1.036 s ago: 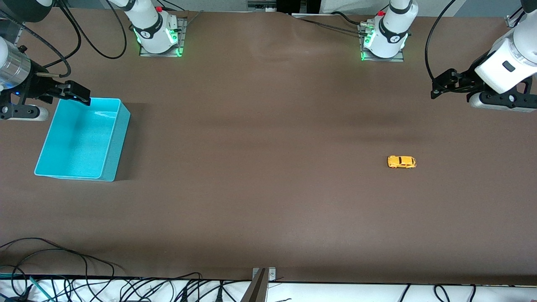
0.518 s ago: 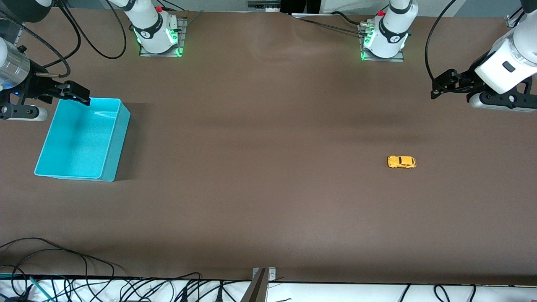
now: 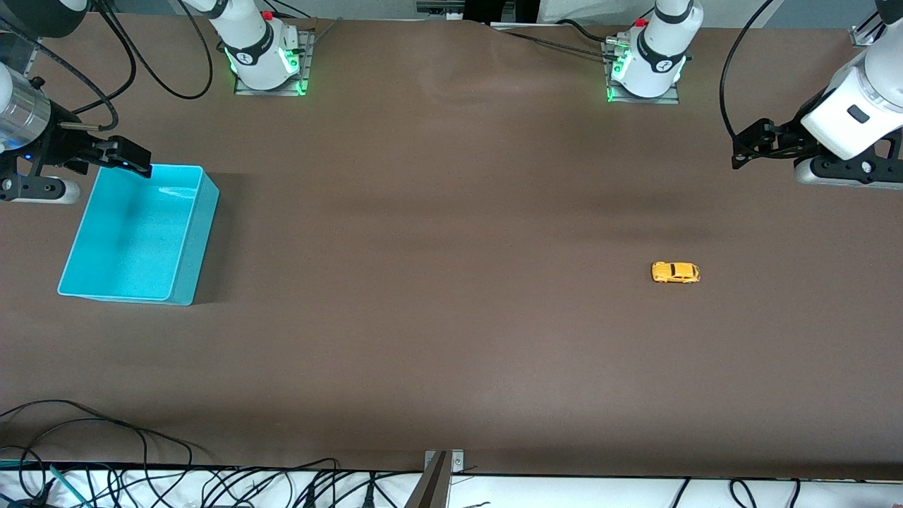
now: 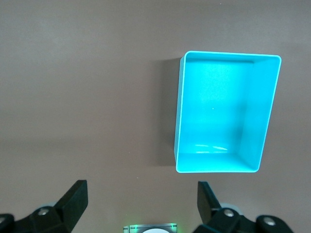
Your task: Wind up and store yellow beetle car
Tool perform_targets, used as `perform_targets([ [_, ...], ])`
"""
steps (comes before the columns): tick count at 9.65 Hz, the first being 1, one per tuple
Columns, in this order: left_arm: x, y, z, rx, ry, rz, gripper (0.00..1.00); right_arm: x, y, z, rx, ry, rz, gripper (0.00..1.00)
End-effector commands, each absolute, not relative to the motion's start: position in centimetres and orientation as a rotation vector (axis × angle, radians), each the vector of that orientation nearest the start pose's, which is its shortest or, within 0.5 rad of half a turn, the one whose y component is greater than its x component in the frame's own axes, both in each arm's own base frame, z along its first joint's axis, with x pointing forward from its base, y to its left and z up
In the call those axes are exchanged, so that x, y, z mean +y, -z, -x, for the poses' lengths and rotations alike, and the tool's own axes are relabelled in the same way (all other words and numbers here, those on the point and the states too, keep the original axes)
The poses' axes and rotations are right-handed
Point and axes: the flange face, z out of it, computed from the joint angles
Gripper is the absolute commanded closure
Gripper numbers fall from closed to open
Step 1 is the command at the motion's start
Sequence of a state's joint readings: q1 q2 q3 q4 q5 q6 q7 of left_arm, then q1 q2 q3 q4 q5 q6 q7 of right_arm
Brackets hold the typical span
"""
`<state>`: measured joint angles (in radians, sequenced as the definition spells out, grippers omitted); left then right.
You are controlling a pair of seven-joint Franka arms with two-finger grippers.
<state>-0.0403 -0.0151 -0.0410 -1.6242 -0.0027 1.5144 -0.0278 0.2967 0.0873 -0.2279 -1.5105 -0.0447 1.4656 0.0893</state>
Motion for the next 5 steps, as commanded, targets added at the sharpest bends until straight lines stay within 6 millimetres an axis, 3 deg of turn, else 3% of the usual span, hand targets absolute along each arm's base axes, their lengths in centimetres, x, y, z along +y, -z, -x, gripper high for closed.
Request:
perform_targets([
  [1, -4.29, -60.81, -54.36, 0.069, -0.152, 3.119, 0.0, 4.27, -60.2, -56.75, 0.057, -0.207, 3.215, 0.0],
  [5, -4.34, -60.81, -54.35, 0.072, -0.153, 3.124, 0.0, 4.27, -60.2, -56.75, 0.057, -0.207, 3.215, 0.0],
])
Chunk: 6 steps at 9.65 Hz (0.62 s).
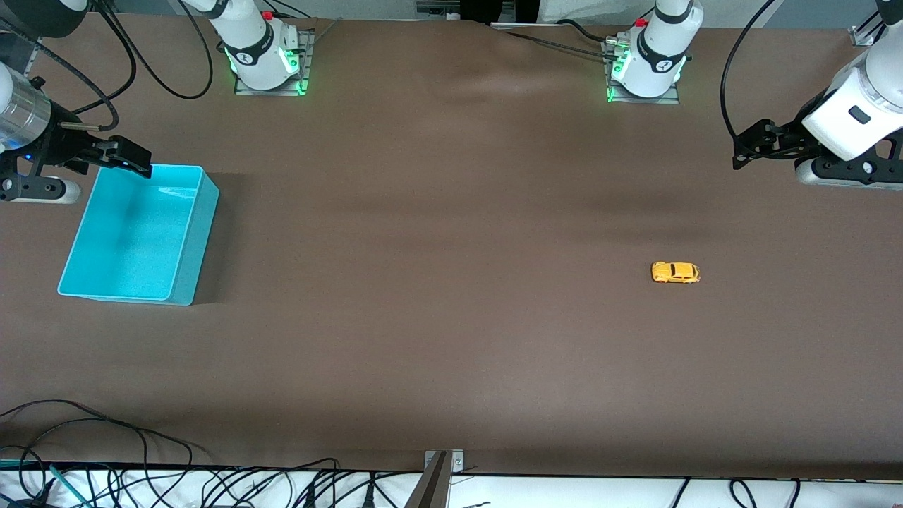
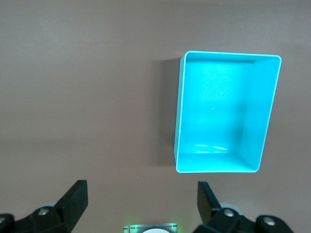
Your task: Wind up and store yellow beetle car
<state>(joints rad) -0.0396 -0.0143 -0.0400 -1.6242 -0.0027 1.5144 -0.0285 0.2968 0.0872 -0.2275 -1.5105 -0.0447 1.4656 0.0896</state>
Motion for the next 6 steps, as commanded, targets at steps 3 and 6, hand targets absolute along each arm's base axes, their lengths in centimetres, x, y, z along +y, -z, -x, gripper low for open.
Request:
perform_targets([
  [3, -4.34, -60.8, -54.34, 0.069, -0.155, 3.123, 0.0, 4.27, -60.2, -56.75, 0.055, -0.208, 3.215, 0.0],
  [6, -4.4, -60.73, -54.23, 0.057, -0.173, 3.15, 0.0, 4.19, -60.2, -56.76, 0.06, -0.207, 3.215, 0.0],
])
